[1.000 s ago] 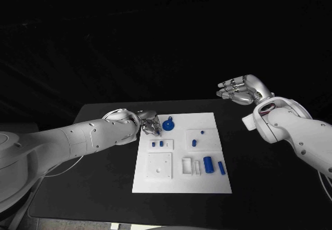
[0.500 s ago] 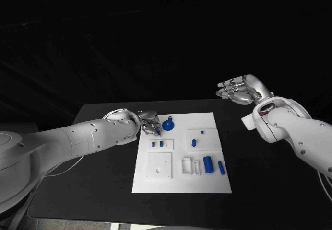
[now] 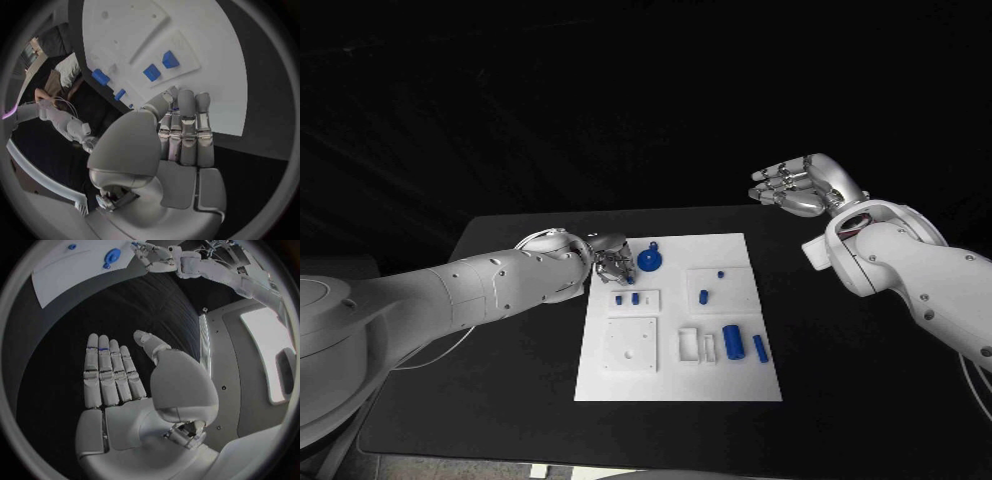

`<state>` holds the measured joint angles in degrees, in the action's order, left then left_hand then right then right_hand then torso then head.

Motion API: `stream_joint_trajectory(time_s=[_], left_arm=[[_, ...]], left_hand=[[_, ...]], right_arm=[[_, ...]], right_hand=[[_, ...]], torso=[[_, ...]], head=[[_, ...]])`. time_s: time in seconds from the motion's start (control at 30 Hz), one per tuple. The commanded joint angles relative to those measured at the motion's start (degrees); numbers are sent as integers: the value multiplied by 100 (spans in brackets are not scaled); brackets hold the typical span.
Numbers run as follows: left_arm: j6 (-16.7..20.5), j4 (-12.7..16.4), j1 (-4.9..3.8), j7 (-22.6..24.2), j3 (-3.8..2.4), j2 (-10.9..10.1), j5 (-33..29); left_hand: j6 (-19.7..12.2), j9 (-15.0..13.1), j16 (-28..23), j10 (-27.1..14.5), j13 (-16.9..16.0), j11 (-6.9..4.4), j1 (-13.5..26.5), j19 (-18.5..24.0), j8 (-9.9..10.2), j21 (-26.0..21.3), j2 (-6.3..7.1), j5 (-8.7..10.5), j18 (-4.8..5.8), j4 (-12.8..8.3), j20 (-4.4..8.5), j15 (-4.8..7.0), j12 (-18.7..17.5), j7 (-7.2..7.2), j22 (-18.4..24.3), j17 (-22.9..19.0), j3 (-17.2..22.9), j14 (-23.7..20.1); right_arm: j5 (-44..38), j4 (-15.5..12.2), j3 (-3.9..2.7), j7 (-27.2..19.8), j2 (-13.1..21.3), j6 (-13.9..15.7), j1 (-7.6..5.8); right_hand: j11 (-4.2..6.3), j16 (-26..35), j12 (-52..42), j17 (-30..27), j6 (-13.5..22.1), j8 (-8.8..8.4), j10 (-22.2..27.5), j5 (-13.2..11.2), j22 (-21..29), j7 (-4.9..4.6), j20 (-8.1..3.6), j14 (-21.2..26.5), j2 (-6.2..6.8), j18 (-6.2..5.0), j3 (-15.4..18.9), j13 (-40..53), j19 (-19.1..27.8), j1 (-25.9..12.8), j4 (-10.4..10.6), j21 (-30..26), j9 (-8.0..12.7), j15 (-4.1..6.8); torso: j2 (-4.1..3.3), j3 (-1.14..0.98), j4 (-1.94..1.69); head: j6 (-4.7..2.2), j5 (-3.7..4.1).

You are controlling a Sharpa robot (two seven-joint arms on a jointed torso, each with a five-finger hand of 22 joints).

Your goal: Assemble the parts on the task board

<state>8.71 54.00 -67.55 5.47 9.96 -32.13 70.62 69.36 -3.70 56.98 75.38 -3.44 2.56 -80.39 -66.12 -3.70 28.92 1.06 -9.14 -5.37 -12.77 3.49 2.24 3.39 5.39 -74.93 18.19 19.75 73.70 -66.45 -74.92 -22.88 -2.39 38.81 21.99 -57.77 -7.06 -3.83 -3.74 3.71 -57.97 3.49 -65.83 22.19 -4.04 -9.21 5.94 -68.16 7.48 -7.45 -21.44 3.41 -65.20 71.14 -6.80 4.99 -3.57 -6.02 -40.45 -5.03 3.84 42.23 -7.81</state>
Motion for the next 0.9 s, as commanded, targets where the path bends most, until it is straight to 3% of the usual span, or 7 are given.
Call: stream_joint_trajectory(time_s=[0.03,0.9], left_arm=[[-144,10,2,34,1,12,16],[-142,-90,4,-57,12,114,50]], left_hand=[[-20,-5,-37,-29,5,-3,0,45,9,-27,-28,-21,-75,15,-7,12,-2,22,-111,7,-23,12],[-101,-3,-38,-115,6,20,5,44,10,-85,-26,60,-66,55,-26,-7,-4,39,-101,17,-85,-21]], right_arm=[[-45,-6,-2,-58,-8,-23,2],[-45,-4,-2,-61,-21,-20,2]], right_hand=[[-5,26,33,-7,26,2,48,16,7,22,19,2,33,-6,38,-9,-4,5,-8,-13,5,-35],[-6,26,33,-7,30,2,50,11,7,23,21,6,30,-6,56,-9,-4,-3,-4,-13,6,-37]], torso=[[-2,3,0],[4,-5,3]], head=[[0,0],[2,-10]])
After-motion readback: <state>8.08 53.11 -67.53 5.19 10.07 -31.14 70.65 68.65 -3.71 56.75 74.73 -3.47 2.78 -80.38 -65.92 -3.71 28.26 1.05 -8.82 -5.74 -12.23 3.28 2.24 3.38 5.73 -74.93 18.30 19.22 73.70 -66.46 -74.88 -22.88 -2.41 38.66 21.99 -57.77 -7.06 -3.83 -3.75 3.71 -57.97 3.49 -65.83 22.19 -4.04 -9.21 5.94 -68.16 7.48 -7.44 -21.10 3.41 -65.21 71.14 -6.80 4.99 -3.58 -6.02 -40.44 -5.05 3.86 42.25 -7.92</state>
